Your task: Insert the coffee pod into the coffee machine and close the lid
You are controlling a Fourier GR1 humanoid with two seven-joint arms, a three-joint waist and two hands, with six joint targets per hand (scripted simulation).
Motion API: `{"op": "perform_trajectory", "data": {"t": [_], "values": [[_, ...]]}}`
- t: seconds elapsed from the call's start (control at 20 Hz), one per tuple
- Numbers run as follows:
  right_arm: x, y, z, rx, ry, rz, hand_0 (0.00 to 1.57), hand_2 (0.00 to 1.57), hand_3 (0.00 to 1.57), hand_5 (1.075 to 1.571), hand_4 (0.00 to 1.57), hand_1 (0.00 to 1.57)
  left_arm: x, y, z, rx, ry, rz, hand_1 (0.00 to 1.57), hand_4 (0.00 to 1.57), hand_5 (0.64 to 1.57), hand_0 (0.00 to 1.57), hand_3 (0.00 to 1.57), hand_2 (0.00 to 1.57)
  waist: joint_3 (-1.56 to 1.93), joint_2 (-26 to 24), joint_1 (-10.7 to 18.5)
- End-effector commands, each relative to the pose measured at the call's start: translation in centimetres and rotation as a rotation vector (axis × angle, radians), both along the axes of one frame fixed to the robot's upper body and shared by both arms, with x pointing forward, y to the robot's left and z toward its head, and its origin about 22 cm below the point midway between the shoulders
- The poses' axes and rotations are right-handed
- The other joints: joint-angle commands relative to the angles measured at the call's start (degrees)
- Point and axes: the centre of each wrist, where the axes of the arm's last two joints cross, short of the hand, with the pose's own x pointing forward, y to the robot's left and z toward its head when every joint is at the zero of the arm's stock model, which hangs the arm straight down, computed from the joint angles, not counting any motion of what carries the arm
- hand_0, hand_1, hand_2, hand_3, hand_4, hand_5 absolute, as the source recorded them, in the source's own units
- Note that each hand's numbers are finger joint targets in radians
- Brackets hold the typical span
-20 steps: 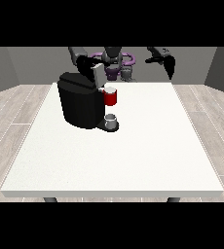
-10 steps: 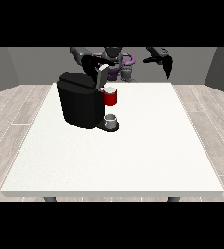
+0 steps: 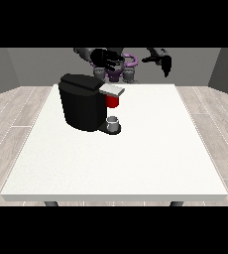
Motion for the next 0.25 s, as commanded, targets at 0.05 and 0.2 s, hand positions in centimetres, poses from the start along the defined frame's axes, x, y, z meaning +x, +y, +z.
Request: {"op": "perform_trajectory", "data": {"t": [0.05, 0.2], "values": [[-3.6, 0.7, -3.9, 0.15, 0.078, 0.074, 0.0, 0.0, 0.0, 1.571, 0.29, 0.0, -1.3, 1.9, -2.0, -0.015, 0.067, 0.061, 0.0, 0.19, 1.571, 0.0, 0.0, 0.0, -0.05, -4.7, -4.3], [-6.4, -0.2, -7.5, 0.168, 0.138, 0.017, 0.0, 0.0, 0.0, 1.571, 0.16, 0.0, -1.6, 2.0, -2.4, -0.004, 0.082, 0.107, 0.0, 0.19, 1.571, 0.0, 0.0, 0.0, -0.05, -5.8, -7.1]]}}
